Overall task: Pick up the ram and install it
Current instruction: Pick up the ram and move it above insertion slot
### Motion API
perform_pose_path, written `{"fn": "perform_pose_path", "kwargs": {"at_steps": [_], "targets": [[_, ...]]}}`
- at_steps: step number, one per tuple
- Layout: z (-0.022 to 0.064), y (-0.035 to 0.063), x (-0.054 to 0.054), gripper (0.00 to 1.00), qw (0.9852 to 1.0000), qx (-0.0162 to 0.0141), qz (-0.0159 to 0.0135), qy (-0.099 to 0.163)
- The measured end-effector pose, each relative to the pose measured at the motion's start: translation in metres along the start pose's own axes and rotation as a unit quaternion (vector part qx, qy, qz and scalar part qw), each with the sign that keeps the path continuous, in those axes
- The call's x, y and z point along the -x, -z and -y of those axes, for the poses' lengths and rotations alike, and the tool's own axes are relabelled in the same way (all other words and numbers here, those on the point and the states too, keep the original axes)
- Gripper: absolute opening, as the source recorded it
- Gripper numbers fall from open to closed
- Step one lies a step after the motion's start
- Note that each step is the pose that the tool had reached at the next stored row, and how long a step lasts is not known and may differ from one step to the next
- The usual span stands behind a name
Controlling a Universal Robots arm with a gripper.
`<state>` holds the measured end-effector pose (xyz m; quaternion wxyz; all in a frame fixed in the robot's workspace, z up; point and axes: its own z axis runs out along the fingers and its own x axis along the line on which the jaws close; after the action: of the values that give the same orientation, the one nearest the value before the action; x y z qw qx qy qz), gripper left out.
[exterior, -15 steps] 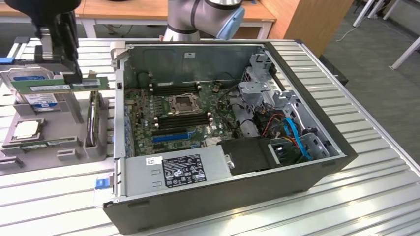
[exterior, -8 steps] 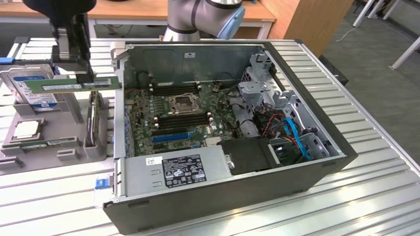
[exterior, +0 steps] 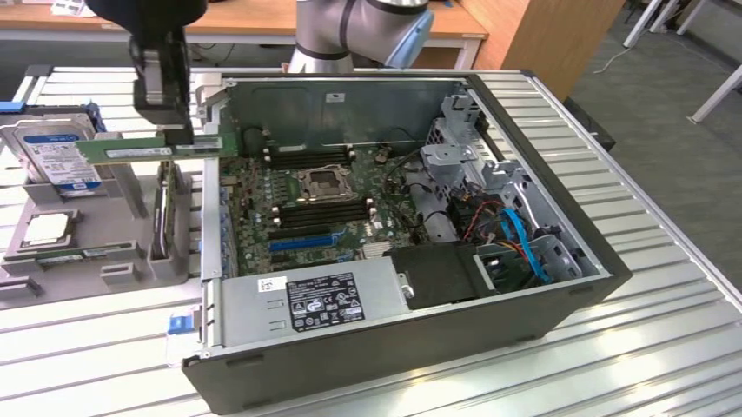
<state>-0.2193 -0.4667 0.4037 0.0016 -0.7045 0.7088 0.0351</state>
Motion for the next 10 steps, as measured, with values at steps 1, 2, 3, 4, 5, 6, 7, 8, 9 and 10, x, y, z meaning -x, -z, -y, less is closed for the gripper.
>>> {"fn": "perform_pose_path", "kwargs": {"at_steps": [1, 2, 3, 4, 5, 6, 7, 8, 9, 10], "targets": [[0.0026, 0.0001, 0.0, 0.12, 1.0, 0.0, 0.0001, 0.0], [0.0053, 0.0002, 0.0, 0.12, 1.0, 0.0, 0.0, 0.0], [0.0083, 0.0004, 0.0, 0.12, 1.0, 0.0, 0.0, 0.0], [0.0113, 0.0005, 0.0, 0.12, 1.0, 0.0, 0.0, 0.0], [0.0144, 0.0007, 0.0, 0.12, 1.0, 0.0001, 0.0, 0.0], [0.0176, 0.0008, 0.0, 0.12, 1.0, 0.0001, 0.0, 0.0], [0.0207, 0.0009, 0.0, 0.12, 1.0, 0.0001, 0.0, 0.0], [0.024, 0.0011, 0.0, 0.12, 1.0, 0.0002, 0.0, 0.0], [0.0273, 0.0013, 0.0, 0.12, 1.0, 0.0002, 0.0, 0.0], [0.0304, 0.0015, 0.0, 0.12, 1.0, 0.0003, 0.0, 0.0]]}}
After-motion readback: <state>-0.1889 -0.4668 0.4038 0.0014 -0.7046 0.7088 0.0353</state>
